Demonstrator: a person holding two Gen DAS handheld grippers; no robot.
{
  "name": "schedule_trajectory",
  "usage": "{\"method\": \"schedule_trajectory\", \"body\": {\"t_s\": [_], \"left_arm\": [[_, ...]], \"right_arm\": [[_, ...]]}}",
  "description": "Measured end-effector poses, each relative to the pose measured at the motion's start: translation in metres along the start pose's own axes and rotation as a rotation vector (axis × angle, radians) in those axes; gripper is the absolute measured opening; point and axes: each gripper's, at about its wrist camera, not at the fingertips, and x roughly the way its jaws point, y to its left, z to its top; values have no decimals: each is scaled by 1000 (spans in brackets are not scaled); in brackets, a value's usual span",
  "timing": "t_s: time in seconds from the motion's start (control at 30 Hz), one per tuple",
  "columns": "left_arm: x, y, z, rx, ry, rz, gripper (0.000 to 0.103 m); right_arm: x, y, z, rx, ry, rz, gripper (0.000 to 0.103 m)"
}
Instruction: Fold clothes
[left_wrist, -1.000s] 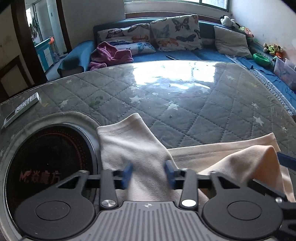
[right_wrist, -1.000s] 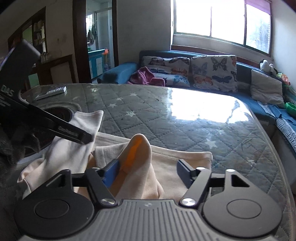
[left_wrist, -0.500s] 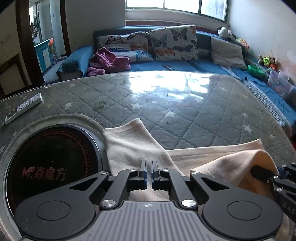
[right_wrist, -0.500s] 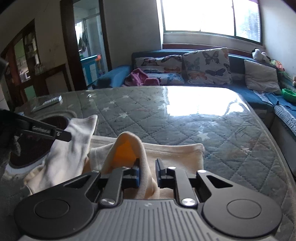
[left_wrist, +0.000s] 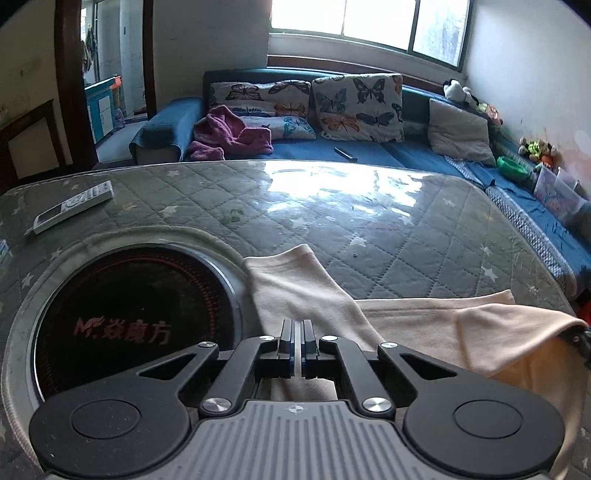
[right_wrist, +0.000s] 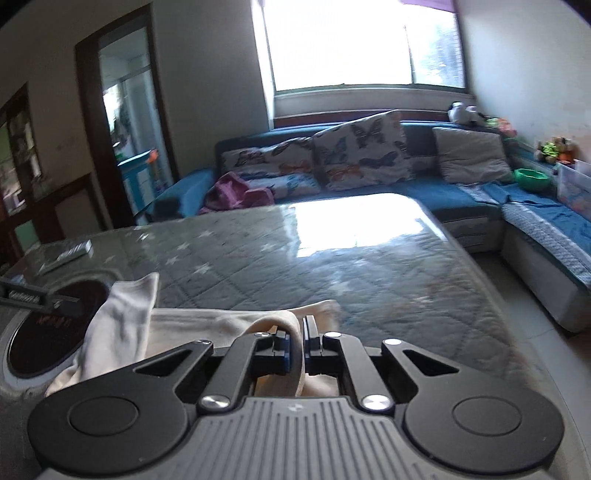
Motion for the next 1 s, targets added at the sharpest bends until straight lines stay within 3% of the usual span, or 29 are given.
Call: {"method": "schedule_trajectory", "body": {"t_s": [0.3, 0.6, 0.7, 0.9, 1.0], "left_arm": [[-17, 15, -10, -29, -7, -16, 3], [-17, 13, -16, -24, 5, -42, 4], [-16, 12, -18, -24, 10, -45, 4], [-15, 13, -21, -26, 18, -43, 5], [-14, 13, -21, -27, 23, -41, 6]], "right_arm": [[-56, -27, -17, 78, -80, -140, 6], [-92, -57, -53, 199, -78, -288, 7], [-98, -68, -65, 250, -55, -322, 18], [-107, -77, -94, 302, 3, -370, 27], [-112, -81, -107, 345, 17, -386, 41]]}}
